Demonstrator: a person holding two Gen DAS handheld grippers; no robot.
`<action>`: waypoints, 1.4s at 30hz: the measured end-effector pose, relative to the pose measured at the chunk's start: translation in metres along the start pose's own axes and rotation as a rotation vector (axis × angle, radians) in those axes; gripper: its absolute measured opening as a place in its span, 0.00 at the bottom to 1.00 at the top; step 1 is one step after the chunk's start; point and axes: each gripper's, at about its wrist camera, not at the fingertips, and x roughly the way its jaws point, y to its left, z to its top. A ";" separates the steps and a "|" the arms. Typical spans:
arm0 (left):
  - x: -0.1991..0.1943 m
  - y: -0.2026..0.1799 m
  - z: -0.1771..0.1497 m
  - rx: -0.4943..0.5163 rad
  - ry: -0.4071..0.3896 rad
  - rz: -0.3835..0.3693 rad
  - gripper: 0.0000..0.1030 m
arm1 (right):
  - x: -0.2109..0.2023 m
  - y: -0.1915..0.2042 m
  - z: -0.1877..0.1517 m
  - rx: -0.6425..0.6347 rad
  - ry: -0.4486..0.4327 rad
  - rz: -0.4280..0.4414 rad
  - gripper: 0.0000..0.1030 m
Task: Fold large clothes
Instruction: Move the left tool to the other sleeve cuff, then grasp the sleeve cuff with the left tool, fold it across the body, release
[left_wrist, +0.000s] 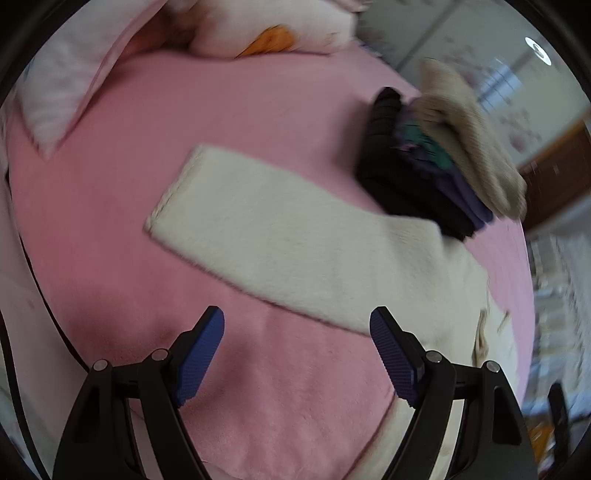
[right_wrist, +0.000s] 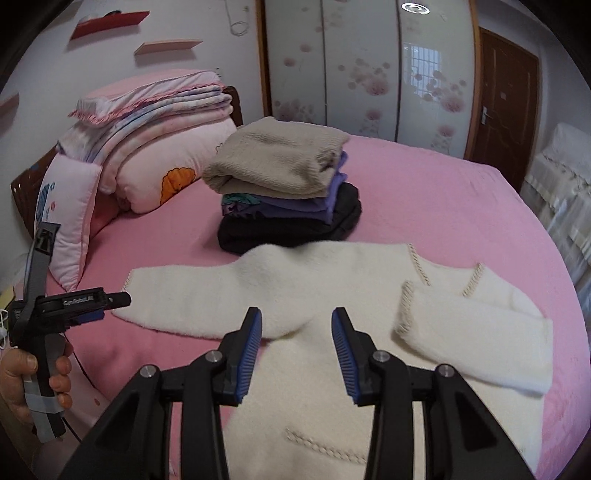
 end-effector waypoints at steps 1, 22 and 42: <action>0.009 0.012 0.005 -0.049 0.018 -0.006 0.78 | 0.007 0.009 0.001 -0.011 0.006 0.008 0.38; 0.112 0.081 0.071 -0.364 0.084 0.230 0.53 | 0.096 0.051 -0.027 -0.054 0.170 0.114 0.38; 0.013 -0.236 -0.069 0.367 -0.230 -0.120 0.13 | 0.055 -0.102 -0.067 0.209 0.143 -0.048 0.38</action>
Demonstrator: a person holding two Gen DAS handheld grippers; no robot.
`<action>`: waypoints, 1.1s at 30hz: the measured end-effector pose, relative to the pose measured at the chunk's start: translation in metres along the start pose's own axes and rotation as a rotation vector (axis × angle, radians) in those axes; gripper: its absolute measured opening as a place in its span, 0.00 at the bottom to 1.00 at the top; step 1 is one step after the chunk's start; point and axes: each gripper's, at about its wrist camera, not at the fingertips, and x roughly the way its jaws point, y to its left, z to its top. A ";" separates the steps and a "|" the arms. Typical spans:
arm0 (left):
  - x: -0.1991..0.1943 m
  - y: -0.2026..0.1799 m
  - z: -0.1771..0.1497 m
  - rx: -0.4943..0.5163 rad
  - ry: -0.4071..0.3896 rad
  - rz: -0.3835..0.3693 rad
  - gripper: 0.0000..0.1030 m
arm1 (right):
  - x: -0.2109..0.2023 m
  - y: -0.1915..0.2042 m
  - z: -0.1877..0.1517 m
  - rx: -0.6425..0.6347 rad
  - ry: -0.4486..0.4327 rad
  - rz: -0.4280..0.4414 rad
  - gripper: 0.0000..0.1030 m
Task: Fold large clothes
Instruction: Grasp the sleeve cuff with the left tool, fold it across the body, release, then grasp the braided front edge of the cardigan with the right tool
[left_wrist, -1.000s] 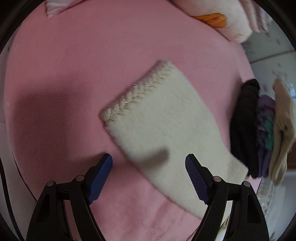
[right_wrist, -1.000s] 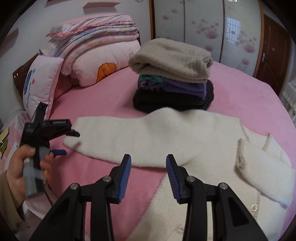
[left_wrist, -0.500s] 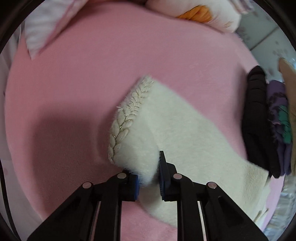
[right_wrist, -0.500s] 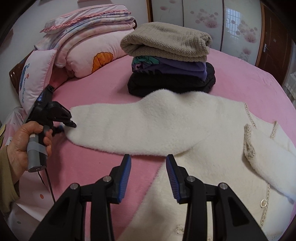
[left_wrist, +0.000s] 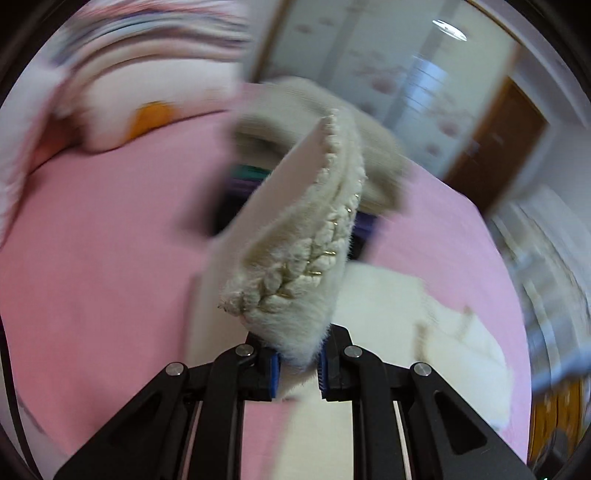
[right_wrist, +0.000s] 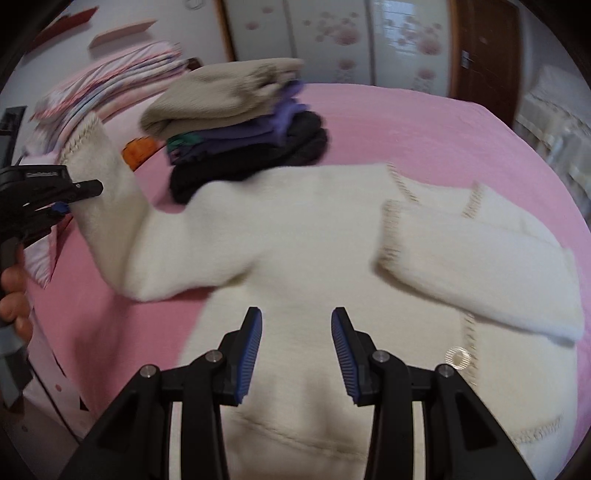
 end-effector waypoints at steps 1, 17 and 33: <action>0.007 -0.024 -0.007 0.037 0.010 -0.017 0.13 | -0.004 -0.017 -0.001 0.034 -0.007 -0.016 0.38; 0.121 -0.163 -0.129 0.251 0.316 -0.096 0.68 | -0.021 -0.186 -0.047 0.334 0.010 -0.076 0.38; 0.063 -0.015 -0.107 0.225 0.092 0.319 0.87 | 0.044 -0.124 0.045 0.246 0.014 0.203 0.38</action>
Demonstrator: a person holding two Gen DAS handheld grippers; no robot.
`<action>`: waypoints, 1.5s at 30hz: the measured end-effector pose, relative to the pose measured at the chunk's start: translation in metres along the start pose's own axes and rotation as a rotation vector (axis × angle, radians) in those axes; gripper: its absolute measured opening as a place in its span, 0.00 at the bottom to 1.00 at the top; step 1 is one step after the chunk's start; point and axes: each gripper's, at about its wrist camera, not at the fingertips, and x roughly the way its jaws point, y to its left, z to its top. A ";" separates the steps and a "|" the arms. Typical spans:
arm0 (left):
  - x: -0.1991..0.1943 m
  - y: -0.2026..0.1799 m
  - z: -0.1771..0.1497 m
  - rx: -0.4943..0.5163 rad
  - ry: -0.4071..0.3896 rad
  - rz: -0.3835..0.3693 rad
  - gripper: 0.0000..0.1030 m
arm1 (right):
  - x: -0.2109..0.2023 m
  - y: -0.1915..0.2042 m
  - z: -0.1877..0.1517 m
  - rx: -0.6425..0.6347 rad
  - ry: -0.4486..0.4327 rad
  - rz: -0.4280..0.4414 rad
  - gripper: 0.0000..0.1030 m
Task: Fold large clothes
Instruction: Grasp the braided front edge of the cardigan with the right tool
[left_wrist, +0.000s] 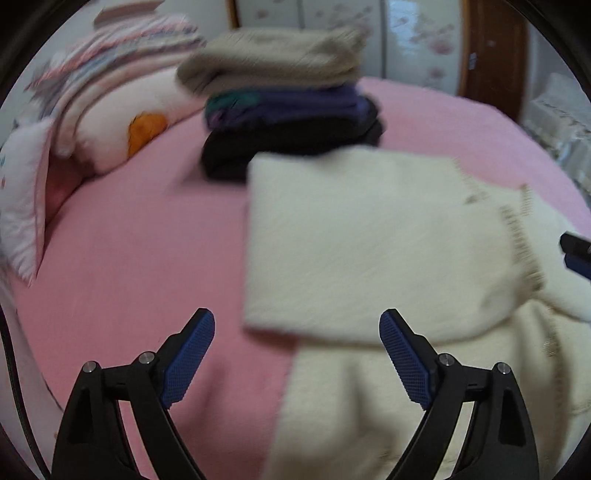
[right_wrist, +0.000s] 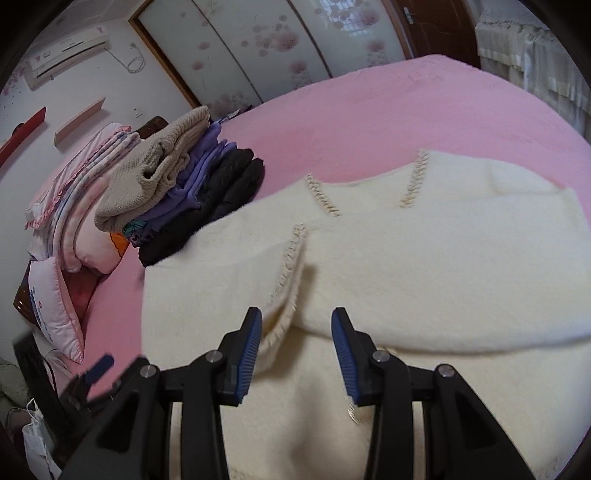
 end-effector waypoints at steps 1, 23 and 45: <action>0.007 0.007 -0.003 -0.022 0.019 -0.006 0.87 | 0.013 0.001 0.004 0.011 0.026 0.011 0.38; 0.062 0.003 0.005 -0.145 0.085 -0.014 0.87 | -0.070 0.085 0.066 -0.327 -0.283 0.007 0.10; 0.067 -0.007 0.011 -0.155 0.196 -0.138 0.82 | -0.039 -0.176 -0.015 0.265 -0.031 -0.182 0.26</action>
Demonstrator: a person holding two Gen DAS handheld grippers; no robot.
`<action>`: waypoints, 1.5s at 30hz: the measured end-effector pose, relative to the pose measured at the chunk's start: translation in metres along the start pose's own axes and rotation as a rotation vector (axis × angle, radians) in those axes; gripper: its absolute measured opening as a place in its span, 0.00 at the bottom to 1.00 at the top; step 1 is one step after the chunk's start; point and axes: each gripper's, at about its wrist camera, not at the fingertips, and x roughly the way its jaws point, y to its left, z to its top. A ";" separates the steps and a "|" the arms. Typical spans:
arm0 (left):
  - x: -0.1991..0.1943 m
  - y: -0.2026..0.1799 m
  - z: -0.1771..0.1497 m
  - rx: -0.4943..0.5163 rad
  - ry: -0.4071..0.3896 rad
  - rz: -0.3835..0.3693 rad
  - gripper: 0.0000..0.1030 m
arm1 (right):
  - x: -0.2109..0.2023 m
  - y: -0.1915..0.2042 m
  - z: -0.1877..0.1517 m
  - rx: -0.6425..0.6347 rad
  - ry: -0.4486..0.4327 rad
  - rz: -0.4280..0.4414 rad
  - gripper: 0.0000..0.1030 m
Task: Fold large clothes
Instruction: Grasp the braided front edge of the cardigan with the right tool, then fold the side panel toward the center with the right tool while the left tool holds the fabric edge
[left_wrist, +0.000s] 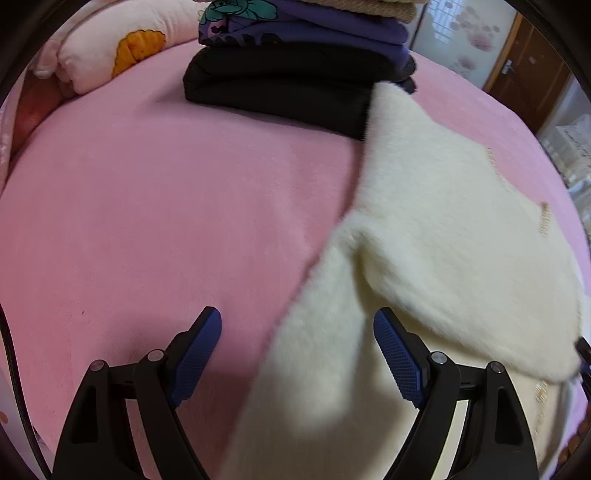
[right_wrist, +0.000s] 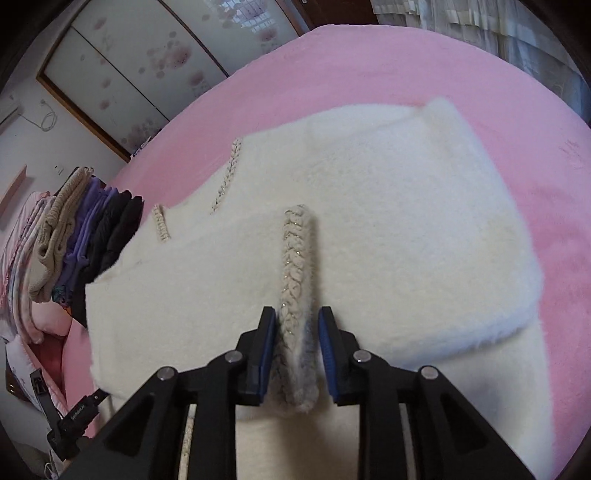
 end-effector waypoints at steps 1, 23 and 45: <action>-0.006 0.000 0.000 0.003 0.003 -0.024 0.82 | -0.002 0.001 0.001 -0.014 -0.001 -0.007 0.26; 0.058 -0.050 0.121 0.022 -0.153 -0.172 0.24 | 0.055 0.030 0.055 -0.232 -0.006 -0.081 0.16; 0.001 -0.061 0.072 0.125 -0.222 -0.021 0.65 | 0.016 0.055 0.037 -0.332 -0.137 -0.197 0.26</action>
